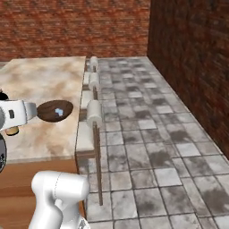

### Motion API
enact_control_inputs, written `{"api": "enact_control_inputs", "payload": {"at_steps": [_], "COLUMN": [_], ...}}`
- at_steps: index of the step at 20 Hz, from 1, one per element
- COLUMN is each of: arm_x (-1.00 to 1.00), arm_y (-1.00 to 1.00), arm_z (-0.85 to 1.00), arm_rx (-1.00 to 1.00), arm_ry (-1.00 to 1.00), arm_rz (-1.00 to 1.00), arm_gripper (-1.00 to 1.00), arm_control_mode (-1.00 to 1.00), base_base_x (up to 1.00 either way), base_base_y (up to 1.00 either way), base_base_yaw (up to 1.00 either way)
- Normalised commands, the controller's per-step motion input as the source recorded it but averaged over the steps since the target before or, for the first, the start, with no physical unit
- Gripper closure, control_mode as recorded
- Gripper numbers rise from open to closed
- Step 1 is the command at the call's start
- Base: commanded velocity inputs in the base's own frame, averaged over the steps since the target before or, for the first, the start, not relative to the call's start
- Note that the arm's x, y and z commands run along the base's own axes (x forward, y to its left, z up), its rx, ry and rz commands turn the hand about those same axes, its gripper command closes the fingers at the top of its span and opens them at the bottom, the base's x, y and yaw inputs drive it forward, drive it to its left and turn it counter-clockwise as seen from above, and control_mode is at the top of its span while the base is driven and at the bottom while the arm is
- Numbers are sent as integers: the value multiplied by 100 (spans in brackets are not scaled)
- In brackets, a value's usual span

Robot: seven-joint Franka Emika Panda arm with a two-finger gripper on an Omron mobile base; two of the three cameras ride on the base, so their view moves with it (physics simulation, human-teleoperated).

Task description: Open the fridge, grab two sodas, and place both sodas inside the bowl with ice on the dining counter.

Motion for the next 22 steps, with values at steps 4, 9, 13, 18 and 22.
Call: {"api": "enact_control_inputs", "payload": {"at_steps": [4, 9, 13, 18, 22], "arm_x": [0, 0, 0, 0, 0], "arm_y": [0, 0, 0, 0, 0], "arm_z": [0, 0, 0, 0, 0], "arm_rx": [0, 0, 0, 0, 0], "arm_ry": [0, 0, 0, 0, 0], "arm_rz": [0, 0, 0, 0, 0], "arm_gripper": [100, 100, 100, 100, 100], "arm_control_mode": [100, 100, 100, 100, 100], "base_base_x": [37, 26, 25, 25, 26], "base_base_y": [-48, -59, -55, -53, -53], "base_base_yaw": [50, 47, 47, 48, 48]}}
